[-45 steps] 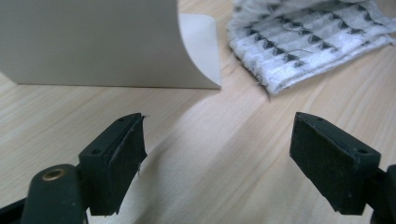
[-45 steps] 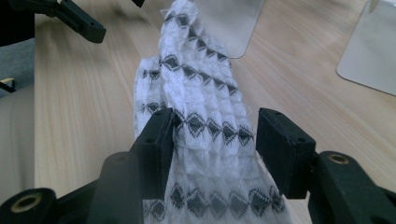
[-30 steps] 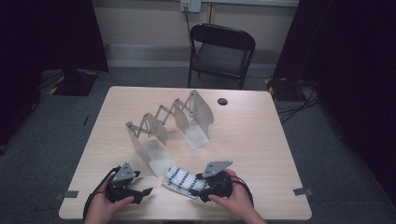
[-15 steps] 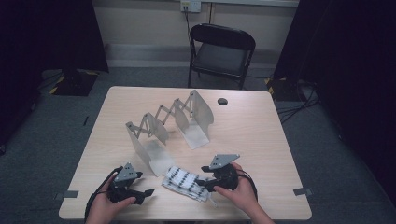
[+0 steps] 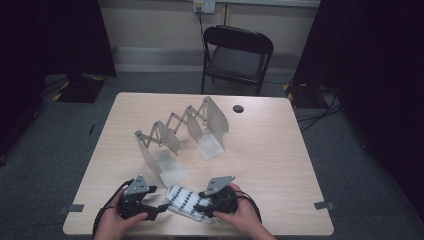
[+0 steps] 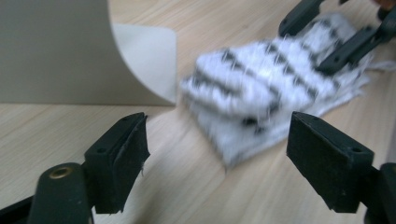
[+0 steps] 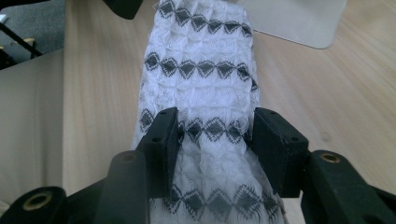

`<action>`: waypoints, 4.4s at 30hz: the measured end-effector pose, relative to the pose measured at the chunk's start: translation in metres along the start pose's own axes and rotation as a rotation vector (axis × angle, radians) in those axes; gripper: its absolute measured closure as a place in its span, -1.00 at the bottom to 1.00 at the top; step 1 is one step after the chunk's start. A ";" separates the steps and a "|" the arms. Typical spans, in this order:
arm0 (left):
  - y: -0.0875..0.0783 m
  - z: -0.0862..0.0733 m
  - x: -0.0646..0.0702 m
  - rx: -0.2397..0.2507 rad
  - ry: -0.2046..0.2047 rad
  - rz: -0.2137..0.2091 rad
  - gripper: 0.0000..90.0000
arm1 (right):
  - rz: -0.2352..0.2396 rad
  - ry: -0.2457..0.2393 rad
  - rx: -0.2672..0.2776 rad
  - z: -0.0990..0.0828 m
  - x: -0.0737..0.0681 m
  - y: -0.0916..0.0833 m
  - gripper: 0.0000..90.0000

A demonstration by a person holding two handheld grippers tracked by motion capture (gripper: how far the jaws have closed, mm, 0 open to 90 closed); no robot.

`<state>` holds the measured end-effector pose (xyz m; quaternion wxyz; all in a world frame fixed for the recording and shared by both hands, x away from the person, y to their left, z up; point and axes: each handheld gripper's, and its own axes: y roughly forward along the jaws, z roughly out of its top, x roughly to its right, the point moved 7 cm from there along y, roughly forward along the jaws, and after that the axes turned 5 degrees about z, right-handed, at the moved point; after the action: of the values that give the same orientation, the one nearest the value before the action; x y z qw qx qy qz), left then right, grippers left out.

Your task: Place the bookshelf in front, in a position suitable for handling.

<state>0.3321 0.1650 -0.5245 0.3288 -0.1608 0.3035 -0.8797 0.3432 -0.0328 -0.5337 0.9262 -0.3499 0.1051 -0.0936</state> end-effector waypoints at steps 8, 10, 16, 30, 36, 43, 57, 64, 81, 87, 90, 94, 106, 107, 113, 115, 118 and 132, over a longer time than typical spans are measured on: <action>0.003 0.001 0.010 -0.017 0.018 -0.030 -0.36 | 0.018 -0.032 -0.003 0.007 -0.015 0.012 0.16; 0.005 0.000 0.010 -0.027 0.011 -0.027 -0.36 | 0.020 -0.033 -0.001 0.008 -0.016 0.013 0.16; 0.013 -0.003 0.007 -0.053 0.013 0.001 -0.36 | 0.021 -0.009 0.011 0.007 -0.013 0.010 0.01; 0.020 -0.002 0.013 -0.103 0.042 0.026 0.01 | -0.256 0.111 0.068 -0.033 0.052 -0.081 -0.43; 0.018 -0.001 0.018 -0.124 0.048 -0.010 0.34 | -0.317 0.187 0.060 -0.056 0.072 -0.092 -0.54; 0.011 -0.001 0.016 -0.154 0.079 -0.011 0.66 | -0.369 0.203 0.038 -0.070 0.084 -0.094 -0.64; -0.024 -0.019 -0.026 -0.177 -0.008 0.035 0.70 | -0.380 0.228 0.020 -0.084 0.093 -0.092 -0.69; -0.028 -0.017 -0.070 -0.167 -0.047 0.118 0.61 | -0.380 0.240 0.031 -0.085 0.094 -0.092 -0.70; -0.026 0.002 -0.108 -0.121 -0.115 0.224 -0.01 | -0.377 0.254 0.031 -0.085 0.095 -0.092 -0.72; -0.042 0.005 -0.102 -0.107 -0.105 0.251 -0.03 | -0.379 0.255 0.030 -0.085 0.095 -0.091 -0.73; -0.050 0.005 -0.095 -0.099 -0.093 0.250 -0.03 | -0.381 0.256 0.030 -0.085 0.095 -0.091 -0.73; -0.048 0.005 -0.077 -0.080 -0.062 0.223 -0.04 | -0.380 0.257 0.031 -0.085 0.095 -0.091 -0.73; -0.003 -0.002 -0.057 -0.125 0.005 0.217 -0.17 | -0.380 0.257 0.031 -0.085 0.095 -0.091 -0.73; -0.003 -0.002 -0.057 -0.125 0.005 0.217 -0.18 | -0.380 0.257 0.031 -0.085 0.095 -0.091 -0.73; 0.002 -0.007 -0.057 -0.117 0.003 0.213 -0.17 | -0.380 0.257 0.031 -0.085 0.095 -0.091 -0.73; 0.001 -0.007 -0.057 -0.127 0.014 0.218 -0.15 | -0.380 0.257 0.031 -0.085 0.095 -0.091 -0.73; 0.002 -0.007 -0.058 -0.128 -0.001 0.201 -0.10 | -0.380 0.257 0.031 -0.085 0.095 -0.091 -0.73; 0.002 -0.005 -0.056 -0.139 0.000 0.187 0.28 | -0.380 0.257 0.031 -0.085 0.095 -0.091 -0.73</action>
<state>0.3716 0.2041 -0.5338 0.3977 -0.1543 0.3774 -0.8220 0.4036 -0.1765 -0.5475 0.8763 -0.3342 0.1529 -0.3115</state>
